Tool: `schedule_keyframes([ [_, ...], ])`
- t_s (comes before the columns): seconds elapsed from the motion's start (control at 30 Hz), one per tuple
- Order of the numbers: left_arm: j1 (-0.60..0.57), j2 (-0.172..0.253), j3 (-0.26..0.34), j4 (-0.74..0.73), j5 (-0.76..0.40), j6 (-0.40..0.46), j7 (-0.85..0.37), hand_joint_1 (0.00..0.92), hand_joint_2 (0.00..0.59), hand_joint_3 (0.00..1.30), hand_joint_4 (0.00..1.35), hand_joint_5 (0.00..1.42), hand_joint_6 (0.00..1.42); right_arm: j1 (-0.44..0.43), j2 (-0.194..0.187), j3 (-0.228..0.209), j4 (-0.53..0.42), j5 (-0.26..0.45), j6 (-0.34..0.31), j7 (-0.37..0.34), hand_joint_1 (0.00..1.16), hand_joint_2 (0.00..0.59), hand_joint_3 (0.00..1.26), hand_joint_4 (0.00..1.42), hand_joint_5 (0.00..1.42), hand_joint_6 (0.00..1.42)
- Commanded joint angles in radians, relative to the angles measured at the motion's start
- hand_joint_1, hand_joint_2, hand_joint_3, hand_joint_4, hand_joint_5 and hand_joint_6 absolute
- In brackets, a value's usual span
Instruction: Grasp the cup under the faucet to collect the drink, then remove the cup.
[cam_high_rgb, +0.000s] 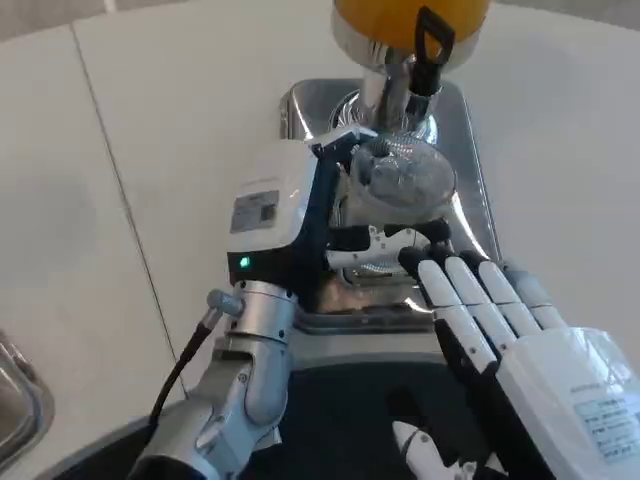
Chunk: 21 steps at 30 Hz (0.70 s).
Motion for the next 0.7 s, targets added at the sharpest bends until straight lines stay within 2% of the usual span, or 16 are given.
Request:
schedule_keyframes([
  [0.03,-0.041,-0.013,-0.011,0.033,-0.017,-0.008,0.051,0.638,0.000,1.15,1.13,1.42,1.42,-0.010,0.006,-0.002,-0.012,-0.005,0.015,0.015,0.15,0.538,0.00,0.00,0.00,0.00],
  [0.3,-0.048,-0.018,-0.027,0.065,-0.030,-0.009,0.086,0.632,0.000,1.13,1.11,1.42,1.42,-0.020,0.007,-0.009,-0.020,0.001,0.028,0.029,0.15,0.538,0.00,0.00,0.00,0.00],
  [0.37,-0.047,-0.018,-0.032,0.068,-0.033,-0.008,0.093,0.615,0.000,1.05,1.10,1.35,1.42,-0.016,0.006,-0.010,-0.018,0.002,0.026,0.025,0.16,0.538,0.00,0.00,0.00,0.00],
  [0.43,-0.045,-0.013,-0.038,0.070,-0.032,-0.009,0.099,0.563,0.000,0.82,0.87,1.19,1.38,-0.011,0.006,-0.010,-0.015,0.003,0.025,0.021,0.16,0.538,0.00,0.00,0.00,0.00],
  [0.47,-0.045,-0.009,-0.041,0.069,-0.031,-0.010,0.100,0.511,0.009,0.69,0.72,1.10,1.29,-0.008,0.007,-0.009,-0.013,0.003,0.025,0.019,0.16,0.538,0.00,0.00,0.00,0.00],
  [0.53,-0.044,0.000,-0.044,0.068,-0.034,-0.015,0.091,0.399,0.032,0.48,0.51,1.00,1.22,0.000,0.006,-0.007,-0.008,0.005,0.025,0.017,0.16,0.538,0.00,0.00,0.00,0.00],
  [0.63,-0.044,0.003,-0.045,0.068,-0.039,-0.013,0.084,0.347,0.045,0.36,0.31,0.86,1.10,0.002,0.006,-0.007,-0.006,0.009,0.026,0.018,0.16,0.538,0.00,0.00,0.00,0.00],
  [0.7,-0.042,0.005,-0.049,0.064,-0.034,-0.015,0.088,0.335,0.047,0.31,0.22,0.78,1.02,-0.006,0.007,-0.009,-0.006,0.012,0.031,0.023,0.16,0.538,0.00,0.00,0.00,0.00],
])
